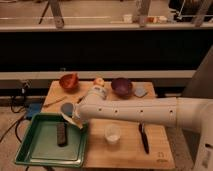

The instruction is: Place banana in tray

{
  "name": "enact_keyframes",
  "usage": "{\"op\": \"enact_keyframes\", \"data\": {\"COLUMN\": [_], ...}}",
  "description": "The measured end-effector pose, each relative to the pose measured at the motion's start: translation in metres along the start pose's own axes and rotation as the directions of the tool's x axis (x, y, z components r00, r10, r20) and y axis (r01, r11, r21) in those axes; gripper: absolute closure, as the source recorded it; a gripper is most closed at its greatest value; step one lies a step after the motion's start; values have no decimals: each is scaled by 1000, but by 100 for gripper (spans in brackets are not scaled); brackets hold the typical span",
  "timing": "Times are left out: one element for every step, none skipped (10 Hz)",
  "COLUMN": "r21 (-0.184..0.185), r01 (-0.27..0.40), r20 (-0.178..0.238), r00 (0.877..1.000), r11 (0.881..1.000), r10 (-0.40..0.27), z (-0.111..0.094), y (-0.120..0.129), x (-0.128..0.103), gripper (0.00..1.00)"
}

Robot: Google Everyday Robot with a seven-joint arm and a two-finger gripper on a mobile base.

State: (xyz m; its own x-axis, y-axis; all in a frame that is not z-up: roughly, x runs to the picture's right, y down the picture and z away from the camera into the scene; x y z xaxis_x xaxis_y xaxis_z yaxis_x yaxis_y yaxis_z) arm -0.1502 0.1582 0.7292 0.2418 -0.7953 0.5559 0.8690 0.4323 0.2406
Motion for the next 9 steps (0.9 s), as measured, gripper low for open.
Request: {"op": "enact_keyframes", "data": {"r21": [3,6,9,11,13,15,17,20,21], "r01": [3,7,10,14,16,18,20,24,26], "r20": [6,10,15,19,22,24,28,31,34], "r00": [1000,1000,1000,1000,1000,1000,999,999,999], "r11": [1000,1000,1000,1000,1000,1000,1000,1000,999], "r10": [-3,-7,-10,-14,-16,-18,-20,-24,-27], "z": [1,2,3,3,4,4,4,5,5], "y": [-1,-2,-3,-4,-4,-5,-5,-6,-6], "x": [-1,-3,-4,-5,-6,-6,-7,-8,-8], "gripper": [87,87,87,87,87,87,85,77,72]}}
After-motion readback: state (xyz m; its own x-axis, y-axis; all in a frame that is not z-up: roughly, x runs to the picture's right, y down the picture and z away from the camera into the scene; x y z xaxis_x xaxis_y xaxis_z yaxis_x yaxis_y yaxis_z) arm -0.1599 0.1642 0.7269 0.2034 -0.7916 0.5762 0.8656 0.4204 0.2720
